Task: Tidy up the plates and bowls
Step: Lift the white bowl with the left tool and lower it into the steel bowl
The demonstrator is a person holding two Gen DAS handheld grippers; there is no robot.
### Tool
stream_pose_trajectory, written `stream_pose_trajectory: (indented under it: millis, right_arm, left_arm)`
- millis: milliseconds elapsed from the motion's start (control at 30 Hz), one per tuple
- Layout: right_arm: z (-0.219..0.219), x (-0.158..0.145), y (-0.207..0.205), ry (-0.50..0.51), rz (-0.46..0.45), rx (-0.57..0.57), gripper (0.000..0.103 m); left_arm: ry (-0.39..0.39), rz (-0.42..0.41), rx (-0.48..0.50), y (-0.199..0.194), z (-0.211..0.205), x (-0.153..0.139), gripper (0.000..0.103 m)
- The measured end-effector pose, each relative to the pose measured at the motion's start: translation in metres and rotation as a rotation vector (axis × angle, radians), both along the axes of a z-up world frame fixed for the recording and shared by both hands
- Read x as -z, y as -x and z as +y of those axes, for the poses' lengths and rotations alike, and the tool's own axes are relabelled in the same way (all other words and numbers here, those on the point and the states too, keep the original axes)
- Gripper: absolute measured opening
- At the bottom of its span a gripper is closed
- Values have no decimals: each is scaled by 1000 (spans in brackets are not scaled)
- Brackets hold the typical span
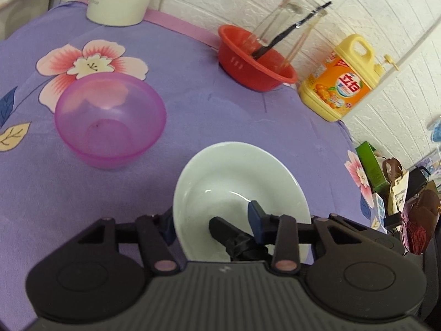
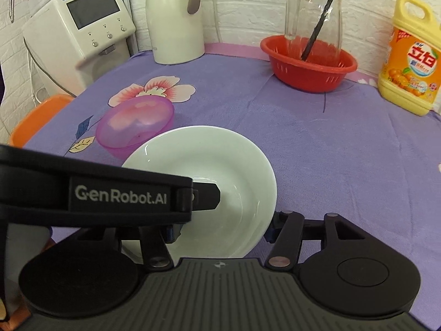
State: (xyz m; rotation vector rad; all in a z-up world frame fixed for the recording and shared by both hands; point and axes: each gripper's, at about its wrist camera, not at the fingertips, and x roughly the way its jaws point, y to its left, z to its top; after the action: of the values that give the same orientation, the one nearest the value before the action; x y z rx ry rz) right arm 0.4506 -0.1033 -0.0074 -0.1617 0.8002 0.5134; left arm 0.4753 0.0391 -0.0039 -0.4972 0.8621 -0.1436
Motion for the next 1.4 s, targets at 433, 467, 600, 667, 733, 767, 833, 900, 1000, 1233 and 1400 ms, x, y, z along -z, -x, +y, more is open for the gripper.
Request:
stream_pose_trajectory:
  millis: [433, 467, 600, 667, 733, 767, 833, 900, 1000, 1233, 1400]
  right_arm:
    - [-48, -35, 116, 58, -85, 66, 103]
    - [-54, -36, 127, 58, -89, 78, 103]
    - [-75, -31, 166, 36, -80, 130, 103]
    - [-84, -28, 182, 23, -71, 148, 103]
    - [-93, -25, 201, 6, -63, 160, 103]
    - [-96, -24, 208, -3, -59, 166, 103]
    - [-101, -18, 224, -21, -45, 173, 103]
    - [-103, -12, 232, -32, -34, 177, 103]
    - [-105, -1, 238, -50, -12, 178, 103]
    - [-121, 4, 238, -120, 2, 206, 103]
    - [-136, -2, 245, -208, -10, 238, 103]
  left_arm:
    - [26, -46, 151, 103, -65, -30, 39]
    - [28, -51, 168, 113, -71, -31, 39]
    - [30, -40, 221, 146, -92, -27, 39]
    - [38, -25, 248, 161, -99, -24, 39]
    - [42, -21, 271, 176, -104, -22, 39]
    - [43, -20, 281, 183, -106, -20, 39]
    - [48, -14, 289, 197, -108, -15, 39]
    - [49, -1, 296, 204, -110, -6, 39]
    - [49, 33, 294, 208, -111, 7, 38]
    - [27, -14, 308, 214, -109, 3, 45]
    - [1, -90, 304, 220, -99, -12, 66]
